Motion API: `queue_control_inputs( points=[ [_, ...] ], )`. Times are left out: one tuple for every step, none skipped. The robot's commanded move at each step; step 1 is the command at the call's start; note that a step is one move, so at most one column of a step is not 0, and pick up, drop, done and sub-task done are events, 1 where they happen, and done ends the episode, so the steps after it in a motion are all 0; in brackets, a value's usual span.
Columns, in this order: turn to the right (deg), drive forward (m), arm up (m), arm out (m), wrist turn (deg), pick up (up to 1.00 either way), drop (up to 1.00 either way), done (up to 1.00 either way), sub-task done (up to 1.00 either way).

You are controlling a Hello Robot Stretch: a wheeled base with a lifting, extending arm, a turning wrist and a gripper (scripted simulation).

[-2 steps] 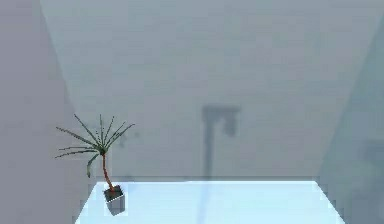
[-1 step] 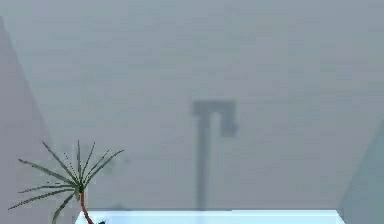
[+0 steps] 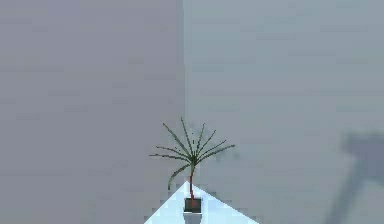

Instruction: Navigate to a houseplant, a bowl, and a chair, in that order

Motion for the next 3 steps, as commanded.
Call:
queue_control_inputs(
  points=[
    [0.0, 0.00, 0.00, 0.00, 0.0, 0.00, 0.00, 0.00, 1.00],
    [-45.0, 0.00, 0.00, 0.00, 0.0, 0.00, 0.00, 0.00, 0.00],
    [-45.0, 0.00, 0.00, 0.00, 0.0, 0.00, 0.00, 0.00, 0.00]
  ],
)
